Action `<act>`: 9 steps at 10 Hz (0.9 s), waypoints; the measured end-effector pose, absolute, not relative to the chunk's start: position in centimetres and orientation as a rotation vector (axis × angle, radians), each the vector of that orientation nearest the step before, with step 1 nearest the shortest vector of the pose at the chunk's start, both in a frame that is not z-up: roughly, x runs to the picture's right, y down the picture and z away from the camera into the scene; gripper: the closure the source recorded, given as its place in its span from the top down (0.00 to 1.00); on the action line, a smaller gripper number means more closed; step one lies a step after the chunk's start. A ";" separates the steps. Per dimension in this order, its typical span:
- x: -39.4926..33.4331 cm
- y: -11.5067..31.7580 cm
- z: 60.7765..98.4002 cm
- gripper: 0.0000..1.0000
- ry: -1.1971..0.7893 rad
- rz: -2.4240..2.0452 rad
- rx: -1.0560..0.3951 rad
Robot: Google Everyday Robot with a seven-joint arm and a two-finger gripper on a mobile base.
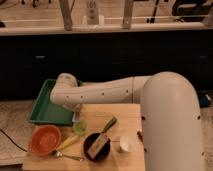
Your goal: Wipe red bowl with towel
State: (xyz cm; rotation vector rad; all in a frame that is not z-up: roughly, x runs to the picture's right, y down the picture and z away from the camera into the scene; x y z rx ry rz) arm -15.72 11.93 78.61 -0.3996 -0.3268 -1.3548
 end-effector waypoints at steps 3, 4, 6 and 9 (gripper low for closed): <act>-18.9 12.3 78.2 0.00 -0.451 -1.418 -0.359; -20.2 12.6 78.0 0.00 -0.509 -1.447 -0.346; -21.9 13.4 77.4 0.00 -0.581 -1.480 -0.341; -24.2 15.6 77.4 0.00 -0.672 -1.526 -0.362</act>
